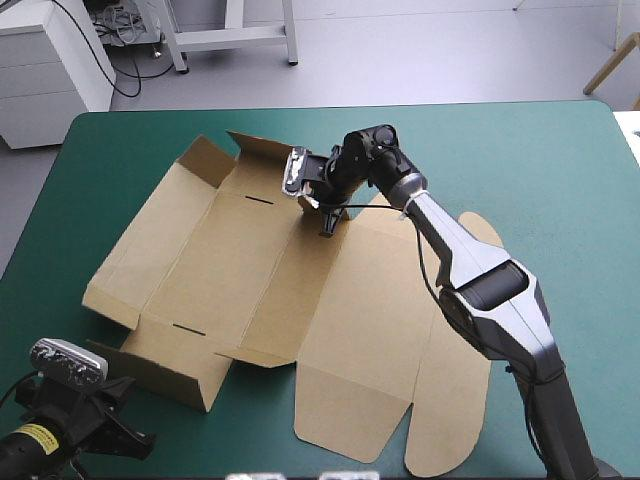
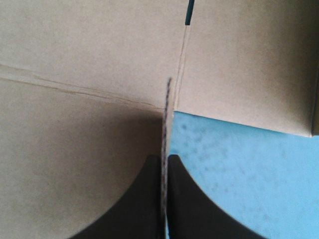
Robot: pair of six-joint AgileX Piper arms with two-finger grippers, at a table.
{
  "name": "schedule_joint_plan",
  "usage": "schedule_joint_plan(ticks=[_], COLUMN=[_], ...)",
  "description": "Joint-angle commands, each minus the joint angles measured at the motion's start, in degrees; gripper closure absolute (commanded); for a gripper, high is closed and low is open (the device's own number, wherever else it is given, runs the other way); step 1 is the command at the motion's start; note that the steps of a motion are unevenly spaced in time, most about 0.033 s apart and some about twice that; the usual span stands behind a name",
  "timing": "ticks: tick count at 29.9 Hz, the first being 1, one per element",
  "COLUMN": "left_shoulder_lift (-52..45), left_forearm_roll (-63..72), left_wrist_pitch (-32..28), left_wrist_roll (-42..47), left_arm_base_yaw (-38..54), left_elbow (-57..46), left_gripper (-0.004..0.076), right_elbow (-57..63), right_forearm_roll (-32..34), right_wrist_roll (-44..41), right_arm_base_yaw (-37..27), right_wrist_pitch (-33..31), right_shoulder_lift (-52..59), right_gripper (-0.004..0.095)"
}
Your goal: Fold the box
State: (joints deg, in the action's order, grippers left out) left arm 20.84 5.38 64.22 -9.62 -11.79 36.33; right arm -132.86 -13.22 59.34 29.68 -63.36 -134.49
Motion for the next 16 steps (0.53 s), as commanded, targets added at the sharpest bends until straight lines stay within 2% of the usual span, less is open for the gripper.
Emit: schedule_joint_plan(ticks=[1,6,16], left_shoulder_lift=[0.6,0.6,0.6], left_forearm_roll=[1.4,1.4,1.4], left_wrist_pitch=[-2.8,-3.1,-3.1], left_wrist_roll=[0.1,0.1,0.1], left_arm_base_yaw=[-0.2,-0.2,-0.2], left_elbow=[1.9,1.9,1.9], left_gripper=[0.0734,0.0734,0.0734], right_elbow=[-2.0,-2.0,-2.0], right_forearm_roll=[-3.9,-8.0,-10.4], right_wrist_roll=[5.4,14.6,15.0], right_arm_base_yaw=[1.7,3.3,5.0], right_wrist_pitch=[1.8,1.1,-5.6], right_shoulder_lift=[3.9,3.9,3.9], right_gripper=[0.0922,0.0922,0.0922])
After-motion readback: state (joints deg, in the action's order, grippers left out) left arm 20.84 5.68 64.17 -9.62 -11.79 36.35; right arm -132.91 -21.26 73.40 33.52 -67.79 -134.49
